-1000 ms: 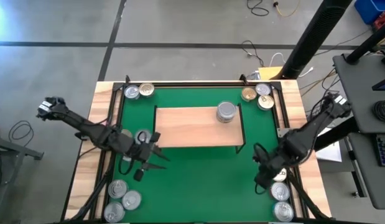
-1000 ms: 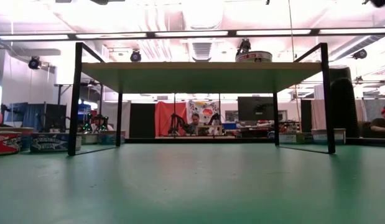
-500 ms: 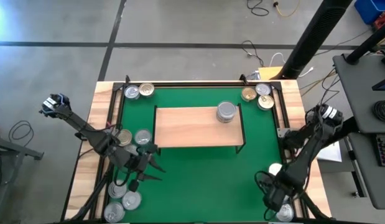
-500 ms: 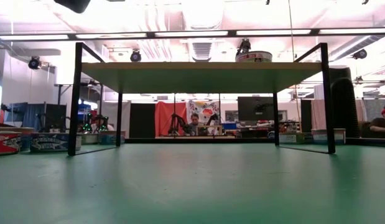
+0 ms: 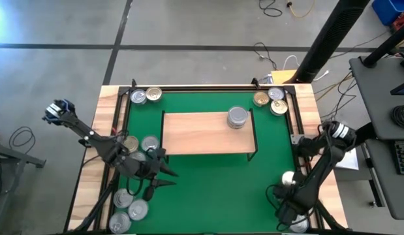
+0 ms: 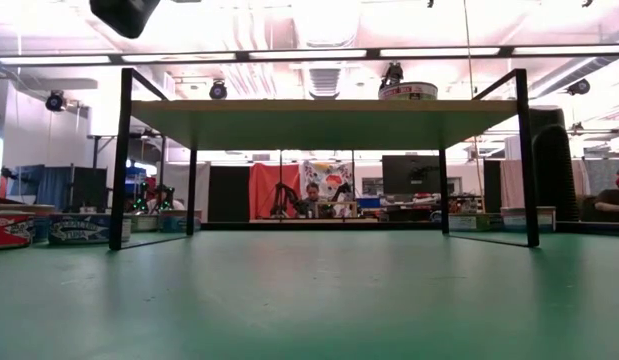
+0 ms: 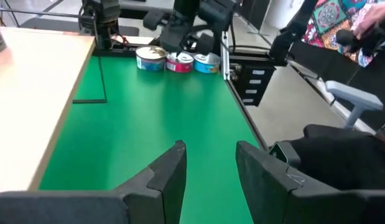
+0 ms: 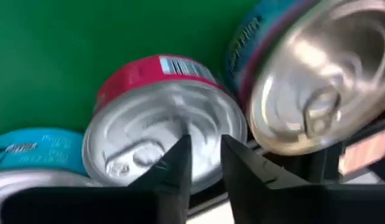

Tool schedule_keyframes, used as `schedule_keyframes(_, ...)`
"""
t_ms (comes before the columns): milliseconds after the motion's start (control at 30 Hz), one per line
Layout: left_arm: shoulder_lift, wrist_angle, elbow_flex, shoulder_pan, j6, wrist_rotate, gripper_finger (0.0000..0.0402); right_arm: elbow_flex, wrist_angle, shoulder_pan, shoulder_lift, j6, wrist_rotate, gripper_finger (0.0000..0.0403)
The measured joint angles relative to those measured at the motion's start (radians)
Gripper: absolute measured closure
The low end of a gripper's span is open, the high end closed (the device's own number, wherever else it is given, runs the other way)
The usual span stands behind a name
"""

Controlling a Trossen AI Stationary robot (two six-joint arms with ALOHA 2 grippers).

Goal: Stack canned seafood by type on shelf
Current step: Put the bottom right red tuna can on the shelf

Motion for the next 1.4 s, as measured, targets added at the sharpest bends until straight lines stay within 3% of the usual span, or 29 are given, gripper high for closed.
schedule_keyframes(133,0.058,0.001,0.026,0.004,0.016,-0.002,0.0276,0.045,0.068,-0.008,0.025,-0.123,0.074,0.037)
schedule_keyframes(233,0.096,0.003,0.055,0.015,0.018,-0.017,0.0276,0.115,0.126,-0.024,0.029,-0.193,0.205,0.0388)
schedule_keyframes(367,0.157,0.007,0.092,0.017,0.019,-0.083,0.0276,0.2,0.121,-0.021,-0.009,-0.286,0.413,0.0391)
schedule_keyframes(467,0.215,0.021,0.109,0.017,0.013,-0.115,0.0276,0.212,0.114,0.003,-0.051,-0.289,0.496,0.039)
schedule_keyframes(600,0.311,0.072,0.134,0.015,-0.011,-0.115,0.0276,0.188,0.11,0.059,-0.08,-0.172,0.47,0.0388)
schedule_keyframes(800,0.461,0.072,0.221,0.009,0.007,-0.094,0.0276,0.169,0.131,0.12,-0.009,0.012,0.163,0.0367)
schedule_keyframes(900,0.52,0.068,0.265,0.02,0.016,-0.078,0.0276,0.169,0.196,0.119,0.045,0.08,0.101,0.036)
schedule_keyframes(1100,0.586,0.027,0.34,0.026,0.037,-0.078,0.0276,0.171,0.453,0.101,0.122,0.034,0.164,0.0367)
schedule_keyframes(1233,0.595,-0.011,0.374,0.025,0.045,-0.077,0.0276,0.172,0.452,0.071,0.136,0.007,0.327,0.0377)
schedule_keyframes(1400,0.595,-0.074,0.405,0.026,0.045,-0.077,0.0276,0.171,0.44,0.047,0.134,-0.054,0.379,0.0384)
